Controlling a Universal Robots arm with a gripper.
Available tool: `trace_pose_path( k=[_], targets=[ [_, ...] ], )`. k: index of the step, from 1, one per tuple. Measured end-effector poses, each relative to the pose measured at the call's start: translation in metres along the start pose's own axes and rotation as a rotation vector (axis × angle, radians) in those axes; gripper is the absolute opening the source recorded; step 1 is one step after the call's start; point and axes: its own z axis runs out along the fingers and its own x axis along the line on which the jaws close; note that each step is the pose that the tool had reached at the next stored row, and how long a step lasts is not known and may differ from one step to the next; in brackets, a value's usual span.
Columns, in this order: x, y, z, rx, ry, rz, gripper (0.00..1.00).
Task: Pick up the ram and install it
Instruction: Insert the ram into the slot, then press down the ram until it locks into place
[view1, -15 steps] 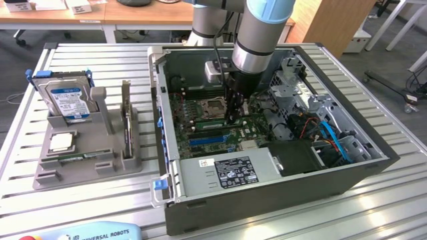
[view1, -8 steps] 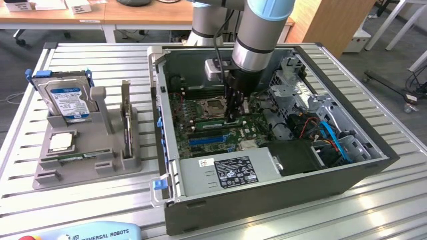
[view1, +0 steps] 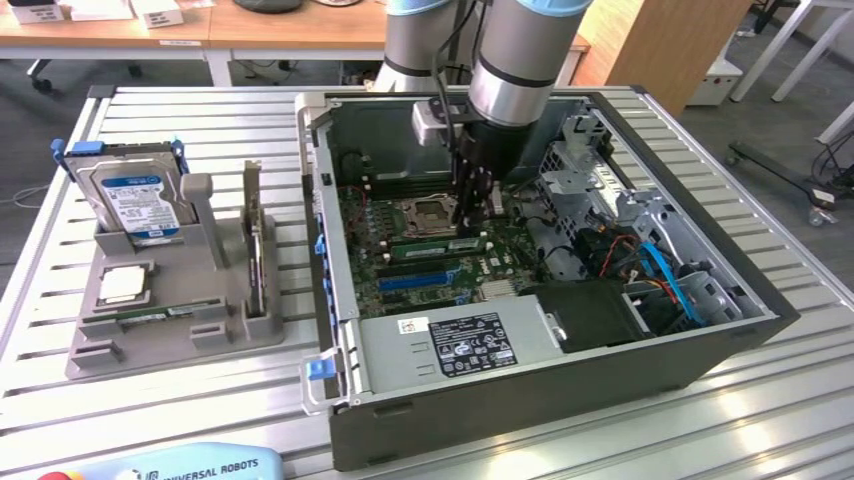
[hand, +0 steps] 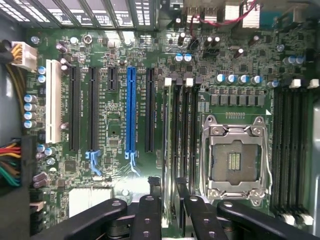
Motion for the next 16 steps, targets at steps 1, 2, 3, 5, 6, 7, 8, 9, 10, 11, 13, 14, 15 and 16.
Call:
trace_pose_path(
  k=[1,2,3,5,6,7,8,9,10,11,13,14,15,16],
  targets=[
    [0.0,0.0001,-0.0017,0.0,0.0001,0.0,0.25],
    [-0.0001,0.0001,-0.0034,0.0,0.0001,0.0,0.25],
    [-0.0001,0.0002,-0.0054,0.0,0.0,0.0,0.25],
    [-0.0001,0.0003,-0.0074,0.0001,-0.0001,0.0,0.25],
    [-0.0001,0.0003,-0.0074,0.0001,0.0,0.0,0.25],
    [-0.0001,0.0002,-0.0073,0.0002,-0.0002,0.0,0.25],
    [-0.0001,0.0002,-0.0074,0.0001,0.0001,0.0,0.25],
    [-0.0001,0.0002,-0.0074,0.0002,0.0,0.0,0.25],
    [-0.0001,0.0003,-0.0074,0.0001,0.0,0.0,0.25],
    [-0.0001,0.0003,-0.0074,0.0001,0.0,0.0,0.25],
    [-0.0001,0.0003,-0.0074,0.0001,0.0,0.0,0.25],
    [-0.0001,0.0003,-0.0074,0.0002,0.0,0.0,0.25],
    [-0.0001,0.0003,-0.0074,0.0001,0.0,0.0,0.25],
    [-0.0001,0.0003,-0.0074,0.0001,0.0001,0.0,0.25]
  ],
)
